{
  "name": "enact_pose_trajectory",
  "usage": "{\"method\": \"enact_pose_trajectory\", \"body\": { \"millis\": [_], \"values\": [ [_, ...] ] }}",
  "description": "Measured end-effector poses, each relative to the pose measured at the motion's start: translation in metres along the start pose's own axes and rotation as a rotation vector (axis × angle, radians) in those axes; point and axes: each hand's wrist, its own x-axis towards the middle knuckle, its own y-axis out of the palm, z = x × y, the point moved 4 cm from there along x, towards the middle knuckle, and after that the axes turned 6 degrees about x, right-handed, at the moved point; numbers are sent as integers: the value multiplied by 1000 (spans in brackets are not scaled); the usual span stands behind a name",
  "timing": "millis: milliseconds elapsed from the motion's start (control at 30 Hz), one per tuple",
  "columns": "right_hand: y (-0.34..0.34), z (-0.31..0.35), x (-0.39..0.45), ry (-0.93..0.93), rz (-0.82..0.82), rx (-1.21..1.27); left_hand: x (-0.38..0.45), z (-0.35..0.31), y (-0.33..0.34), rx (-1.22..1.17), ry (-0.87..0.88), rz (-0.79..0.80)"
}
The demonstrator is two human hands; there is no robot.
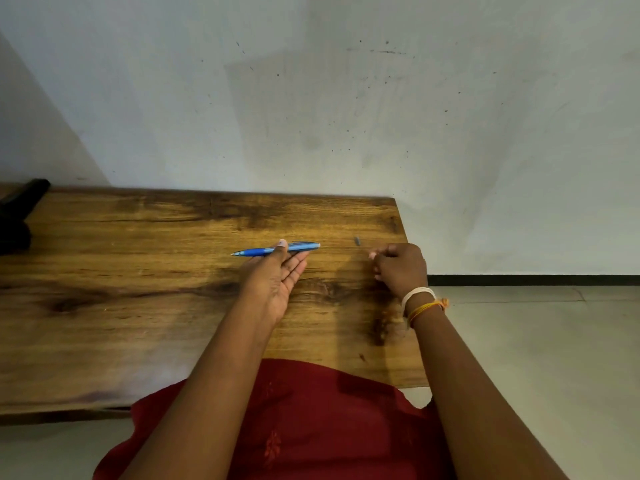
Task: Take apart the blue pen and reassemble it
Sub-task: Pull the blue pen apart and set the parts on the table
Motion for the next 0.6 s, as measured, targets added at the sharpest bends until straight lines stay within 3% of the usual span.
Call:
{"method": "enact_pose_trajectory", "body": {
  "millis": [333, 500, 600],
  "values": [
    [-11, -13, 7, -11, -15, -56, 0, 11, 10, 32, -25, 2],
    [-18, -20, 13, 133, 23, 64, -2, 11, 13, 50, -37, 2],
    [-22, -10, 4, -47, -122, -162, -2, 12, 13, 78, -32, -5]
  ]
}}
